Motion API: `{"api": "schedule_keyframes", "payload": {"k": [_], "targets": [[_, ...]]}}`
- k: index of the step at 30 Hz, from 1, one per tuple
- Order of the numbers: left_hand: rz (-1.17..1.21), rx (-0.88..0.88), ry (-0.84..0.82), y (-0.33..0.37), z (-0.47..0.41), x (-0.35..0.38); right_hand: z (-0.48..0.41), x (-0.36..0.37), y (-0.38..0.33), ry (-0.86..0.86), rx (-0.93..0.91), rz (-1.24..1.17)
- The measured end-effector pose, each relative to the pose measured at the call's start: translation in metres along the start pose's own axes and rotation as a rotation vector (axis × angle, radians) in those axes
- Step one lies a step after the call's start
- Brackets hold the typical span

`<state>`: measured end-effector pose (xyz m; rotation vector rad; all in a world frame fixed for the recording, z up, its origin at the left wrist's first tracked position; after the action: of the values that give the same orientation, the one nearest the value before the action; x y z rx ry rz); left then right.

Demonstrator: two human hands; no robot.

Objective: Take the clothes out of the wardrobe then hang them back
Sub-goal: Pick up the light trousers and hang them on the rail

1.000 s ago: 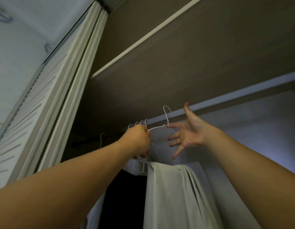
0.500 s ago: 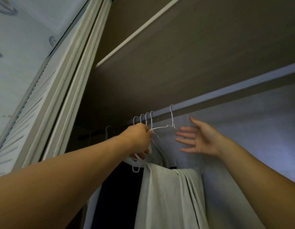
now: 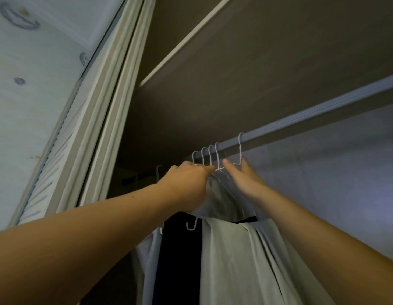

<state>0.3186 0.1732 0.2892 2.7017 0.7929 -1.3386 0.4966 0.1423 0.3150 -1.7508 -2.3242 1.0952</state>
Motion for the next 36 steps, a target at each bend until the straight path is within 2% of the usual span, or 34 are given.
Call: {"api": "schedule_keyframes", "payload": {"k": [3,6,9,24,27,30,33,36], "targets": [[-0.102,-0.039,0.002,-0.013,0.004,0.003,-0.013,0.016,0.004,-0.026,0.015,-0.031],[0.008,-0.035,-0.034,-0.025,0.007,0.01,-0.022,0.032,-0.004,-0.091,-0.042,-0.104],[0.019,-0.064,-0.042,-0.035,0.014,0.021,-0.028,0.047,-0.008,-0.135,-0.042,-0.126],[-0.068,-0.098,-0.079,-0.065,0.047,0.049,-0.031,0.073,-0.011,-0.154,0.031,-0.109],[-0.202,-0.079,-0.02,-0.063,0.063,0.032,-0.015,0.069,-0.013,-0.171,0.063,-0.139],[-0.237,-0.043,0.116,-0.061,0.092,0.003,0.012,0.063,-0.032,-0.19,0.06,-0.163],[-0.237,-0.043,0.221,-0.073,0.132,-0.026,0.045,0.054,-0.075,-0.088,-0.043,-0.187],[-0.25,-0.079,0.258,-0.106,0.19,-0.049,0.1,0.071,-0.132,0.012,-0.171,-0.145]]}}
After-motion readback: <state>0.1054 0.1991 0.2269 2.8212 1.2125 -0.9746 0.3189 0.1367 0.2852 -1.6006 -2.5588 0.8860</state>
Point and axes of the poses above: each hand's wrist, its own z-axis away from the middle knuckle, its own x-axis out of the palm, y = z × x, the point moved 9 cm from there along -z, towards the middle knuckle, and after that the axes turned 7 degrees about -y, right-handed, at the moved point
